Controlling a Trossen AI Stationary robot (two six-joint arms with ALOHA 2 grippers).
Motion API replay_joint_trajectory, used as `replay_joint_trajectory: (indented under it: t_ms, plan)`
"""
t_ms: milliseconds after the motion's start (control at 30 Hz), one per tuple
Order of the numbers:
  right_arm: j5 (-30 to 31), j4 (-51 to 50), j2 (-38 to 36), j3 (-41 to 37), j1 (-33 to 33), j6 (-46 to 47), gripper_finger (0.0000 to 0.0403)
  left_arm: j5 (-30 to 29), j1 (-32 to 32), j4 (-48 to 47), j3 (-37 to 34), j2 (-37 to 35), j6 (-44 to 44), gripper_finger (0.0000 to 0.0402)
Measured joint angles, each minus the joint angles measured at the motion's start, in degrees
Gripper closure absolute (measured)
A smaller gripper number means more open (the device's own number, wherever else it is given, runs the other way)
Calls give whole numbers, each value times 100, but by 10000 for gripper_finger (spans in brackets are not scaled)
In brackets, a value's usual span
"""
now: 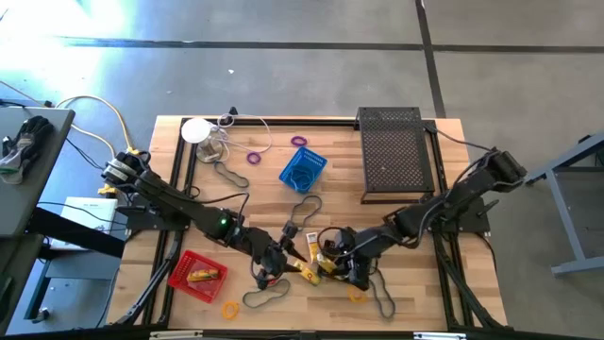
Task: Pick & Place Office Desk Supplies
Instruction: Put the bottom crayon box into the red bin
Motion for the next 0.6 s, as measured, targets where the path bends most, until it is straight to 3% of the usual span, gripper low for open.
replay_joint_trajectory:
  t_ms: [100, 233, 600]
  plan:
    - [-530, 463, 281, 11, -124, -20, 334, -319, 24, 7, -1, 8, 6, 270]
    - [-935, 736, 571, 2, -208, -20, 334, -117, 27, 24, -1, 8, 60, 270]
    - [-1211, 836, 693, 0, -434, -129, 334, -99, -59, 501, 2, 412, 311, 270]
